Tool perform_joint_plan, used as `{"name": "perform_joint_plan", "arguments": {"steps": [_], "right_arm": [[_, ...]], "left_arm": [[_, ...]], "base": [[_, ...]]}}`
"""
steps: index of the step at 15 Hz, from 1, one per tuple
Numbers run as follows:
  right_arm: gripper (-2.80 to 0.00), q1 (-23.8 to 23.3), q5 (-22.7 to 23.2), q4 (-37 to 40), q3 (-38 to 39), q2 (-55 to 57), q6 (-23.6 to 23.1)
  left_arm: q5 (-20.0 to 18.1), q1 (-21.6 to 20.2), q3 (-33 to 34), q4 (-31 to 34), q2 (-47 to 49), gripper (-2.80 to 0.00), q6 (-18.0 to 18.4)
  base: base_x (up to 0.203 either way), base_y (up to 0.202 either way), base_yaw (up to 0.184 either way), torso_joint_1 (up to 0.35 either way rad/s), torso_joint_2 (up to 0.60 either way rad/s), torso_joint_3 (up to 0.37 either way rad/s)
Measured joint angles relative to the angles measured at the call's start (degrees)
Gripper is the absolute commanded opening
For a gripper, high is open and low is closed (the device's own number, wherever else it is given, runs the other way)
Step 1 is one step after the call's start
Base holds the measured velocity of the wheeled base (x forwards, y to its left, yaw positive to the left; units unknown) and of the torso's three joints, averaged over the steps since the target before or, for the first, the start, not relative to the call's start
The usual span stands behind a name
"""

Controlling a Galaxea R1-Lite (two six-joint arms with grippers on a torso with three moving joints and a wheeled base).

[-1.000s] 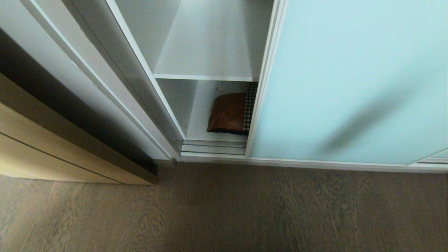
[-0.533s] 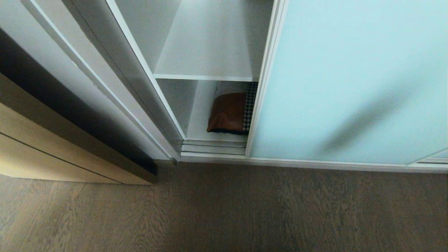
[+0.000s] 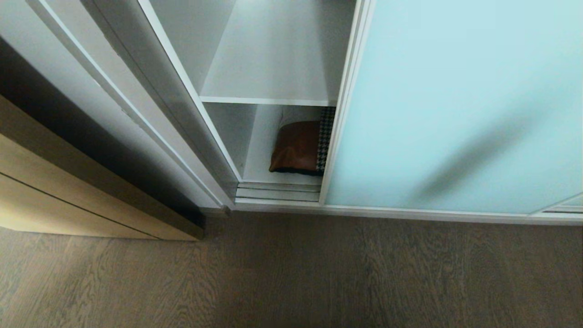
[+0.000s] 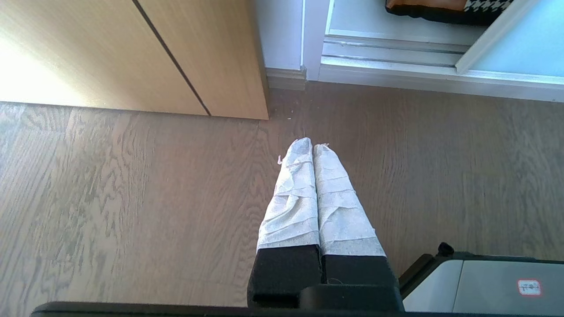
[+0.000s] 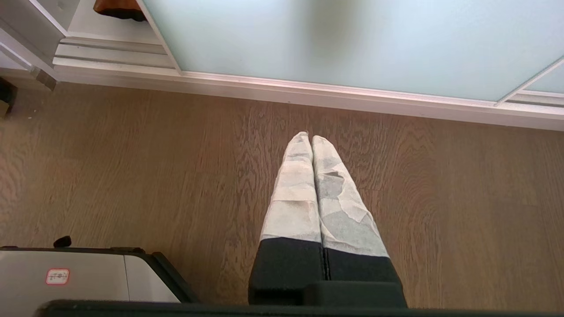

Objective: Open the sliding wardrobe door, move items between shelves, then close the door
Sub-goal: Close the door

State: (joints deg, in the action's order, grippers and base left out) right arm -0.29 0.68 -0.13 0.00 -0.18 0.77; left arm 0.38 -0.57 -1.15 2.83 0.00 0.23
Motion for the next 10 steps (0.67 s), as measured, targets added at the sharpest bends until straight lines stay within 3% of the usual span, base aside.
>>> {"name": "perform_joint_plan", "arguments": {"steps": [7, 10], "right_arm": [[-2.80, 0.02, 0.00, -0.01, 0.00, 0.00, 0.00], [-2.80, 0.02, 0.00, -0.02, 0.00, 0.00, 0.02]], "left_arm": [[0.55, -0.05, -0.98, -0.82, 0.22, -2.80, 2.26], [0.58, 0.00, -14.46, 0.86, 5.02, -2.80, 2.83]], "base": [[0.000, 0.000, 0.000, 0.000, 0.00, 0.000], [0.000, 0.000, 0.000, 0.000, 0.00, 0.000]]}}
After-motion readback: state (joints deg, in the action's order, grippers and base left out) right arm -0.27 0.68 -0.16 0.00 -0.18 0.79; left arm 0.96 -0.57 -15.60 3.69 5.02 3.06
